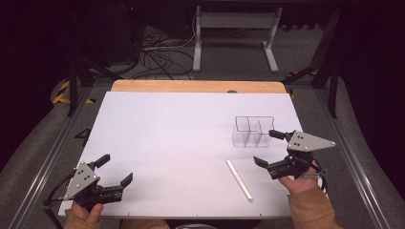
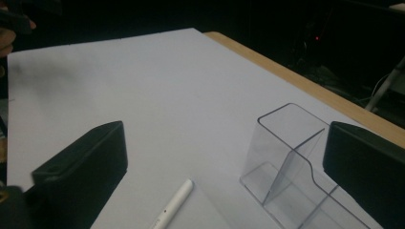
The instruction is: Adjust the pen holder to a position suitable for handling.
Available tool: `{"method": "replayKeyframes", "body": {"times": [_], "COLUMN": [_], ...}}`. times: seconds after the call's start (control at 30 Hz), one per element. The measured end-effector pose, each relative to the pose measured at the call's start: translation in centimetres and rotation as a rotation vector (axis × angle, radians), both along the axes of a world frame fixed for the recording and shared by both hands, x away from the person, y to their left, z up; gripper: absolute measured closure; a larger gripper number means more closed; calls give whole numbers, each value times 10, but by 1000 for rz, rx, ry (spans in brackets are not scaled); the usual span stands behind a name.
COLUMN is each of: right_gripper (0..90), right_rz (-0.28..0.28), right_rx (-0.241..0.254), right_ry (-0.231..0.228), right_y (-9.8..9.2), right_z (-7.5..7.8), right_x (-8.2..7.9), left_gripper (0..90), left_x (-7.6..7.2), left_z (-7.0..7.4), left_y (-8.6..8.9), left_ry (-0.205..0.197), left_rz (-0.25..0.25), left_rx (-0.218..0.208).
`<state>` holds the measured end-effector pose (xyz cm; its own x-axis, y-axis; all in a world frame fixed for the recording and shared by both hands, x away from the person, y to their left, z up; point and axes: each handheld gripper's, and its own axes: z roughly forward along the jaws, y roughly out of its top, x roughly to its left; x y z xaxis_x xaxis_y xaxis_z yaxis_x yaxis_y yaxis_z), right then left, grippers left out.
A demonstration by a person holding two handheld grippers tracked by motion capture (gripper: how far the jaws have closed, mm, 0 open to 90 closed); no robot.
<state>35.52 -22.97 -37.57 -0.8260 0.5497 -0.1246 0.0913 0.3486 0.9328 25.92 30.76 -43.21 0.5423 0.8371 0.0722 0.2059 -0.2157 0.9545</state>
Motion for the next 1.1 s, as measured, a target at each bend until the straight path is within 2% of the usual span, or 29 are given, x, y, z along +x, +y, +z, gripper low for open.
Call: {"method": "replayKeyframes", "body": {"times": [0.13,0.3,0.47,0.63,1.1], "right_gripper": [72,158,190,199,258], "right_rz": [11,38,36,32,60], "right_rx": [-57,-111,-193,-278,-409], "right_ry": [23,27,42,39,88], "right_y": [0,0,3,8,19], "right_z": [7,15,17,20,20], "right_x": [2,8,18,26,60], "left_gripper": [55,54,55,55,55], "left_x": [-1,0,0,0,0], "left_z": [1,0,0,0,-1], "left_y": [0,0,0,-1,-1], "left_ry": [-4,-1,2,3,5], "left_rz": [0,1,4,4,7], "left_rx": [0,1,-2,3,-1]}}
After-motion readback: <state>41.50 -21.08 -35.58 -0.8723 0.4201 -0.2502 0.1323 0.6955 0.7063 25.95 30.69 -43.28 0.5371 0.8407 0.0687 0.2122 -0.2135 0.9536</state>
